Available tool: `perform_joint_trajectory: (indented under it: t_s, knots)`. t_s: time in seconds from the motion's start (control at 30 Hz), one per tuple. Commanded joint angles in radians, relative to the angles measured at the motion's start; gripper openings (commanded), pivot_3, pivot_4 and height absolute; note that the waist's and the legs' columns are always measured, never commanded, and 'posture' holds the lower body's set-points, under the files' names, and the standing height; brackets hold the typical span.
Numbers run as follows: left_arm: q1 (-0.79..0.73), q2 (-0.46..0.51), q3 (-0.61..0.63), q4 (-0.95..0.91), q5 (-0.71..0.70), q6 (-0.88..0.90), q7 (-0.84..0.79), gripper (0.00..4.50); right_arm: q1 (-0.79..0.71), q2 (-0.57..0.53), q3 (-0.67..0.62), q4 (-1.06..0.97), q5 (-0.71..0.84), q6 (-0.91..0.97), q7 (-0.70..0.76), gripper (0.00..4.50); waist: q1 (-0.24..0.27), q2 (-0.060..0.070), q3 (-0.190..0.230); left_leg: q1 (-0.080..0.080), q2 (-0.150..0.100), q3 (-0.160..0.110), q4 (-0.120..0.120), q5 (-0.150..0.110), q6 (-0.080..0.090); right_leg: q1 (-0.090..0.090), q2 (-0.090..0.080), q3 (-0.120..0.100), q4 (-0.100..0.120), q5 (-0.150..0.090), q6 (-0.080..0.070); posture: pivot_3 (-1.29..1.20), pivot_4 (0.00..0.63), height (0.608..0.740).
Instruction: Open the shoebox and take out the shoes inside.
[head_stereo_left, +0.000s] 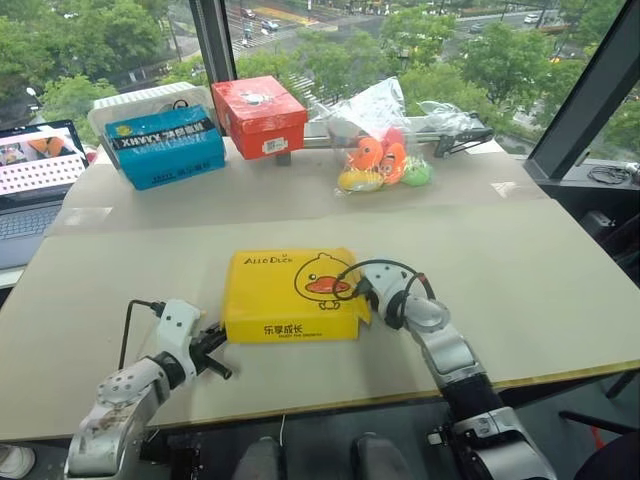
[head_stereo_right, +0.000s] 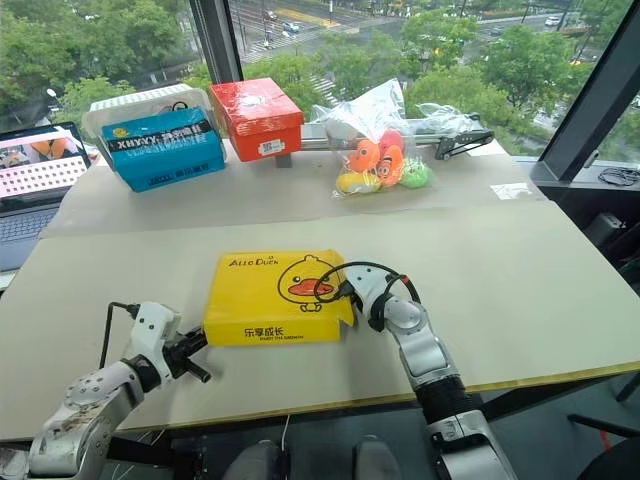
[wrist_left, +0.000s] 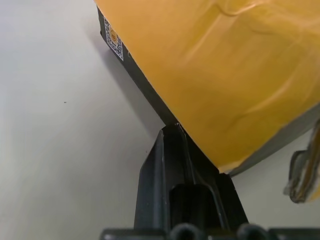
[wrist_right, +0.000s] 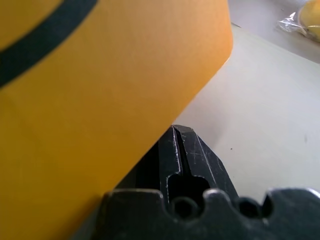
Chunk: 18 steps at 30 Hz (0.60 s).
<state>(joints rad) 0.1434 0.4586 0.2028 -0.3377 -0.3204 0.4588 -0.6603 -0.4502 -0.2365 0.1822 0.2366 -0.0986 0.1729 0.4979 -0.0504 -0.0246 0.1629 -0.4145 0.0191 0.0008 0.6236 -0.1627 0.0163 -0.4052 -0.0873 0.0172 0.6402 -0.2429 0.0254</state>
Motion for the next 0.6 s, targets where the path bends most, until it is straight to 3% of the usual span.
perform_joint_trajectory:
  t_s: [0.03, 0.23, 0.37, 0.53, 0.6]
  knots:
    - [0.039, 0.050, 0.062, 0.088, -0.022, -0.117, -0.085, 0.00, 0.032, -0.074, -0.037, 0.018, 0.005, -0.029, 0.015, 0.02, 0.006, 0.000, 0.000, 0.000, 0.000, 0.000, 0.000, 0.000, 0.000, 0.000, 0.000, 0.000, 0.000, 0.000, -0.002, 0.00, 0.150, 0.740]
    - [-0.011, 0.118, 0.217, 0.291, -0.094, -0.210, -0.144, 0.00, 0.004, -0.169, -0.166, -0.015, 0.098, 0.005, 0.036, 0.02, 0.034, -0.001, 0.001, -0.003, -0.002, 0.000, 0.000, -0.002, -0.003, -0.002, -0.005, -0.002, -0.001, -0.004, 0.000, 0.00, 0.150, 0.740]
    - [-0.106, 0.218, 0.261, 0.336, -0.141, -0.219, -0.224, 0.00, -0.030, -0.261, -0.212, -0.051, 0.169, 0.068, 0.142, 0.02, 0.039, -0.003, 0.002, -0.011, -0.002, 0.001, 0.002, 0.000, 0.001, -0.009, -0.005, -0.002, -0.001, -0.001, -0.002, 0.00, 0.150, 0.740]
    - [-0.269, 0.330, 0.242, 0.290, -0.225, -0.124, -0.288, 0.00, -0.029, -0.443, -0.165, -0.080, 0.151, 0.021, 0.337, 0.02, 0.043, -0.003, 0.002, -0.020, -0.003, 0.005, 0.003, 0.001, 0.001, -0.017, -0.004, -0.003, -0.001, 0.006, 0.006, 0.00, 0.150, 0.740]
    - [-0.322, 0.398, 0.193, 0.219, -0.268, -0.047, -0.349, 0.50, -0.024, -0.513, -0.164, -0.136, 0.188, 0.085, 0.426, 0.00, 0.039, -0.004, 0.003, -0.020, -0.003, 0.009, 0.003, 0.001, 0.001, -0.017, -0.003, -0.003, -0.002, 0.005, 0.007, 0.00, 0.150, 0.740]
